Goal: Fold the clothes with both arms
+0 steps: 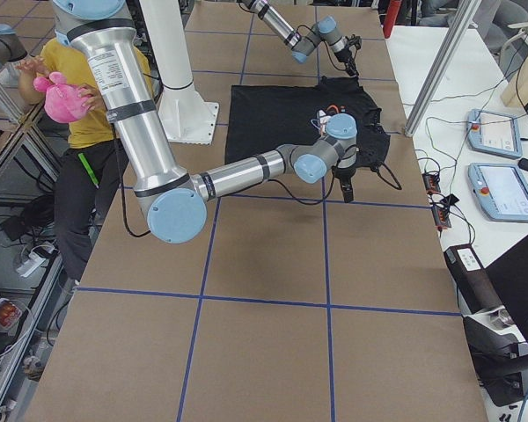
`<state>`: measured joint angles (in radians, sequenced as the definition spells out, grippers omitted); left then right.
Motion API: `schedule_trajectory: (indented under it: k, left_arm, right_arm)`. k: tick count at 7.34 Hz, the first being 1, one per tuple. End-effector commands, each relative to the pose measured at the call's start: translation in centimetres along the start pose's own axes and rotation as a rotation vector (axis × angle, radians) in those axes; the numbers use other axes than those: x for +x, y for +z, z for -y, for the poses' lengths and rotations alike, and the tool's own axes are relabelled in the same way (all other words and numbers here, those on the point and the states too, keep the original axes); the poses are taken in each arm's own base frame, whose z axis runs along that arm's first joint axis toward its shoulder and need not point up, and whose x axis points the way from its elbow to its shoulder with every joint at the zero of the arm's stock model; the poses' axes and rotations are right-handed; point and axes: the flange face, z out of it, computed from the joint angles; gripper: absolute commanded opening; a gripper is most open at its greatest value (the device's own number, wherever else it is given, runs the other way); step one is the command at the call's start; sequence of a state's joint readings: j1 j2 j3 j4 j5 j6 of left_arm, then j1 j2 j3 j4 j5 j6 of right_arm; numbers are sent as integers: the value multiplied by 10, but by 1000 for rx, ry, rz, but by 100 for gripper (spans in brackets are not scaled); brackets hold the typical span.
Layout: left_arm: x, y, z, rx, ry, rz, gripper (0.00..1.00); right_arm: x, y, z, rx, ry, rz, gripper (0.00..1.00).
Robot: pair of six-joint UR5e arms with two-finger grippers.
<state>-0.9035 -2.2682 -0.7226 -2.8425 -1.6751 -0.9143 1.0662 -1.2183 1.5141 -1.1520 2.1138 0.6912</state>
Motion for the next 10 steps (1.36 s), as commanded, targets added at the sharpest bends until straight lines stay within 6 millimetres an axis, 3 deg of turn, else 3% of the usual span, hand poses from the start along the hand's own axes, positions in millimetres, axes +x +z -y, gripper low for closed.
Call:
schedule_trajectory:
  k: [1, 3, 10]
  left_arm:
    - [0, 0, 0, 0, 0, 0, 20]
    - [0, -2, 3, 4, -1, -3, 0]
    - [57, -56, 49, 54, -33, -164, 0]
  right_arm:
    - [0, 0, 0, 0, 0, 0, 100]
    - [-1, 0, 1, 1, 0, 1, 100]
    - [-1, -1, 1, 2, 13, 2, 100]
